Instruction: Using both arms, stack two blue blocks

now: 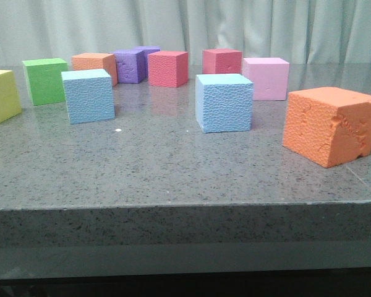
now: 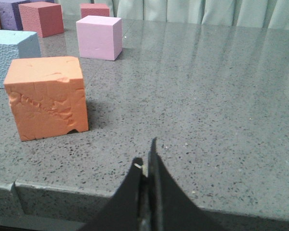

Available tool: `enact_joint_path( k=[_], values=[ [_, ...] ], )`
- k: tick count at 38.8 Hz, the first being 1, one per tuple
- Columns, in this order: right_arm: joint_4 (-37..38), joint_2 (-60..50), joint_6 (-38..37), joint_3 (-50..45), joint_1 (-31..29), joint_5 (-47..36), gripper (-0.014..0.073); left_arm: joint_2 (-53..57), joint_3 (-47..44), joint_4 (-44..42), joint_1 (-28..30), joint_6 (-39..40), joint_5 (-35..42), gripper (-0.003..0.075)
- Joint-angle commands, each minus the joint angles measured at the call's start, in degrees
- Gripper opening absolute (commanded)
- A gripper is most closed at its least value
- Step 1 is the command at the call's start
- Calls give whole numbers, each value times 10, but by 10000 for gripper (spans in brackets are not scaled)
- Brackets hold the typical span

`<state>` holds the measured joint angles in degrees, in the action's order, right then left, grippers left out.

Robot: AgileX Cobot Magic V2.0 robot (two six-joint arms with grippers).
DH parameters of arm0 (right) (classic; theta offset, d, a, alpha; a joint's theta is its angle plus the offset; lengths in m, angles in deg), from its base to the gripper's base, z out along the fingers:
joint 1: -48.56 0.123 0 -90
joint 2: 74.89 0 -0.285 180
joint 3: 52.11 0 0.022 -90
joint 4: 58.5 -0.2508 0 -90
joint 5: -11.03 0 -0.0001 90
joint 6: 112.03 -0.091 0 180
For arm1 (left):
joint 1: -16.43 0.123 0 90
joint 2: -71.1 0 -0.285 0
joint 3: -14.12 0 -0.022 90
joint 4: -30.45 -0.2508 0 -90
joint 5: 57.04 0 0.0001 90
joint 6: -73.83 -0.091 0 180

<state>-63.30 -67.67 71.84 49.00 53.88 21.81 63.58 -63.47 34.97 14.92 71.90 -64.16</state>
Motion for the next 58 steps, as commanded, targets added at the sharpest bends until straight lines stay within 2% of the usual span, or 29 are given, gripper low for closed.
enact_joint_path(
  k=[1,48,58],
  values=[
    [2,-10,2,4,-3,-43,-67,10,-1,1,2,1,49,-20],
    [2,-10,2,4,-3,-43,-67,10,-1,1,2,1,49,-20],
    [2,-10,2,4,-3,-78,-67,10,-1,2,2,1,109,-20]
  ],
)
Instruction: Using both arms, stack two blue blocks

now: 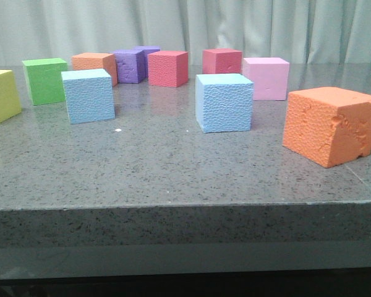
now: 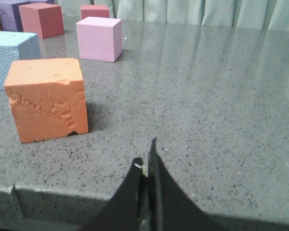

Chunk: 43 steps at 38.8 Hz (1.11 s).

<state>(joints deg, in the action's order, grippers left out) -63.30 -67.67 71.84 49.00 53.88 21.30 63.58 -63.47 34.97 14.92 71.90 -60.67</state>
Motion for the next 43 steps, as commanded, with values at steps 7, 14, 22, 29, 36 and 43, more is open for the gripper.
enact_joint_path(
  k=[7,14,22,29,36,43],
  values=[
    [2,-10,2,4,-3,-145,-67,10,-1,3,2,1,145,-20],
    [2,-10,2,4,-3,-215,-67,10,-1,3,2,1,200,-20],
    [2,-10,2,4,-3,-274,-67,10,-1,3,2,1,265,-20],
    [2,-10,2,49,-3,-286,-67,10,10,4,2,2,375,-20],
    [2,-9,2,159,-3,-167,-67,8,77,4,2,2,338,-20],
    [2,47,2,277,-3,12,-67,-35,203,4,2,2,130,-20]
  ],
)
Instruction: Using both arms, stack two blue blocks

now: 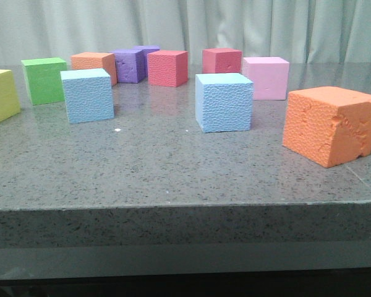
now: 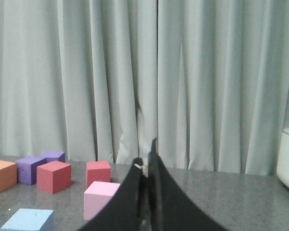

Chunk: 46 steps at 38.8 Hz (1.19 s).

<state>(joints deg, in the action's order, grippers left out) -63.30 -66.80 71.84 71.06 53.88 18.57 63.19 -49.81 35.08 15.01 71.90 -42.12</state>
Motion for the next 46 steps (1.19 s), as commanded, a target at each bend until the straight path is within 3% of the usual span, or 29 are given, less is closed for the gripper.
enact_joint_path(
  k=[1,8,13,37,41,46],
  values=[
    [2,51,2,72,-3,60,-67,-42,80,3,2,2,-85,-20],
    [2,181,2,152,-3,138,-67,-163,171,3,2,2,-246,-20],
    [1,240,2,175,-3,143,-67,-230,198,3,2,2,-303,-20],
    [1,259,2,176,-3,139,-55,-268,204,3,2,2,-246,-18],
    [1,259,2,176,-3,139,51,-268,204,3,2,2,-245,-17],
    [1,259,2,176,-3,139,277,-268,204,3,2,2,-245,46]
  ],
)
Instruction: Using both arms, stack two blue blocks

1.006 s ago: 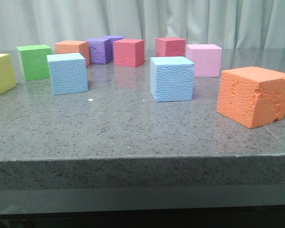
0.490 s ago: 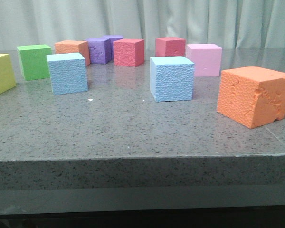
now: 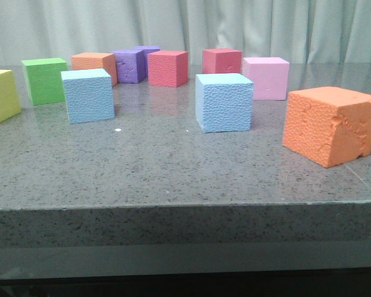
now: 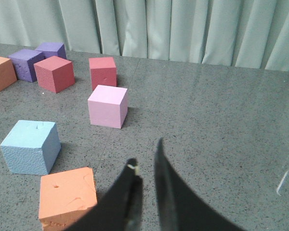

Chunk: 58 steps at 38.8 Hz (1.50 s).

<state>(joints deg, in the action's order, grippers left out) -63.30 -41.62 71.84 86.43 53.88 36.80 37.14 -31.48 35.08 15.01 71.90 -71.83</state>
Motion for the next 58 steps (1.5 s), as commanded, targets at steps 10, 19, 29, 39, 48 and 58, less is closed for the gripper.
enact_joint_path(
  k=[10,19,29,39,48,58],
  values=[
    [1,7,2,22,-3,-42,624,-7,21,3,2,2,53,561],
    [-5,8,2,22,-3,-35,654,-7,21,3,2,2,56,669],
    [-113,94,2,24,-1,-37,654,-7,21,3,2,2,86,657],
    [-156,300,35,114,107,-38,654,-7,21,3,2,2,86,638],
    [-156,483,20,247,227,-49,654,-7,21,3,2,2,86,638],
    [-112,568,-39,346,239,-5,542,-7,21,3,2,2,86,638]
  ],
)
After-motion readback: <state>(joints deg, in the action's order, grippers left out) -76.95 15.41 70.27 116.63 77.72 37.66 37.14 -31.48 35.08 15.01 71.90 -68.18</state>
